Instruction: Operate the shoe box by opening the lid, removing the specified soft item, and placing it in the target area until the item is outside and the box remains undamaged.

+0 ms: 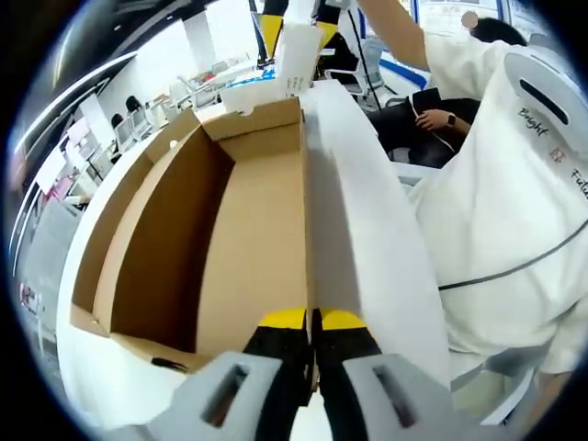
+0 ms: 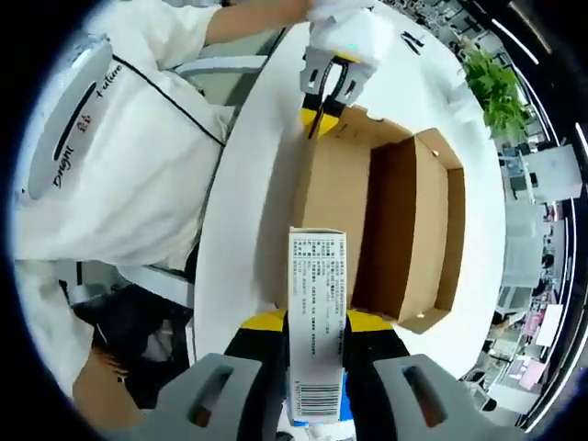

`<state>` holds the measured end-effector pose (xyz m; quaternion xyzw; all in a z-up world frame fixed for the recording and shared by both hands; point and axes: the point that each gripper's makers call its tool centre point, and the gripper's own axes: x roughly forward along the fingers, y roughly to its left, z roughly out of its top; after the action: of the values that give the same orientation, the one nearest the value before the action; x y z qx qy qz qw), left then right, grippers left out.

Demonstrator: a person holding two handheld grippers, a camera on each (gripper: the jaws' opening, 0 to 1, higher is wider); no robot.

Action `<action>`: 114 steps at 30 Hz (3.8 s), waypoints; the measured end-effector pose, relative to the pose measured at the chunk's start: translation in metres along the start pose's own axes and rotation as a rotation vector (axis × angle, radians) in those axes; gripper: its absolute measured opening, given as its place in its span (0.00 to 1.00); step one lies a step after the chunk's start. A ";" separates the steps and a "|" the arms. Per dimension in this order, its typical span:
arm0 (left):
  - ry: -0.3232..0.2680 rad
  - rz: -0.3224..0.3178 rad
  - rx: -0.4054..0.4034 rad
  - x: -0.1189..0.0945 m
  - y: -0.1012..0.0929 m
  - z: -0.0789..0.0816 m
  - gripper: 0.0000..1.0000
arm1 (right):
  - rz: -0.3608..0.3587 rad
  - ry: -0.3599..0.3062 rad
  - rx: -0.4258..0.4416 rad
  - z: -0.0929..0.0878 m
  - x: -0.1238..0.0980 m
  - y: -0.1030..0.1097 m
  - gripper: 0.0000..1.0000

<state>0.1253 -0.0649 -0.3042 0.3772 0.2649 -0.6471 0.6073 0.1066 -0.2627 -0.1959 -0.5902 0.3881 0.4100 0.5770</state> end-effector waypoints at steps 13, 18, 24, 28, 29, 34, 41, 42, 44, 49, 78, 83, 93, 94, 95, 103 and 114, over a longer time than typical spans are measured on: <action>0.000 0.003 -0.001 0.000 0.000 0.000 0.01 | 0.095 -0.043 0.041 -0.028 0.002 0.034 0.20; -0.002 0.000 -0.003 0.000 0.000 0.000 0.01 | 0.042 -0.016 0.055 -0.048 0.015 0.042 0.20; -0.001 -0.001 -0.004 0.000 0.000 0.000 0.01 | 0.069 -0.011 0.118 -0.067 0.017 0.063 0.20; 0.000 0.001 -0.004 0.000 0.000 0.000 0.01 | 0.059 -0.042 0.122 -0.070 0.012 0.066 0.20; 0.000 0.000 -0.005 0.000 0.000 0.000 0.01 | 0.065 -0.044 0.128 -0.072 0.011 0.067 0.20; 0.001 -0.001 -0.006 0.000 0.000 0.000 0.01 | 0.074 -0.038 0.171 -0.085 0.020 0.068 0.20; 0.000 -0.003 -0.007 0.000 0.000 0.000 0.01 | 0.115 -0.034 0.202 -0.096 0.039 0.073 0.21; 0.000 -0.003 -0.007 0.000 0.000 0.000 0.01 | 0.118 -0.037 0.202 -0.096 0.041 0.073 0.21; 0.000 -0.002 -0.007 0.000 0.000 0.000 0.01 | 0.121 -0.040 0.208 -0.097 0.044 0.072 0.21; 0.000 -0.002 -0.007 0.000 0.000 0.000 0.01 | 0.134 -0.038 0.214 -0.099 0.053 0.075 0.21; 0.000 0.001 -0.004 0.000 0.000 0.000 0.01 | 0.117 -0.072 0.160 -0.102 0.092 0.084 0.21; 0.001 0.003 -0.003 0.000 0.000 0.000 0.01 | 0.114 -0.062 0.147 -0.105 0.093 0.085 0.21; 0.001 0.005 -0.003 0.000 0.000 0.000 0.01 | 0.075 -0.062 0.104 -0.106 0.093 0.078 0.22; 0.000 0.005 -0.003 0.000 0.000 0.000 0.01 | 0.073 -0.063 0.114 -0.105 0.092 0.078 0.22; 0.000 0.005 -0.002 0.000 0.000 0.000 0.01 | 0.069 -0.069 0.122 -0.105 0.090 0.077 0.22; 0.000 0.006 -0.001 0.000 0.000 0.000 0.01 | 0.024 -0.082 0.107 -0.104 0.081 0.074 0.21; 0.000 0.006 -0.002 0.000 0.000 0.000 0.01 | -0.074 -0.179 0.104 -0.096 0.056 0.069 0.19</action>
<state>0.1248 -0.0650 -0.3043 0.3774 0.2646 -0.6449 0.6097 0.0664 -0.3601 -0.2728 -0.5344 0.3339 0.4189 0.6539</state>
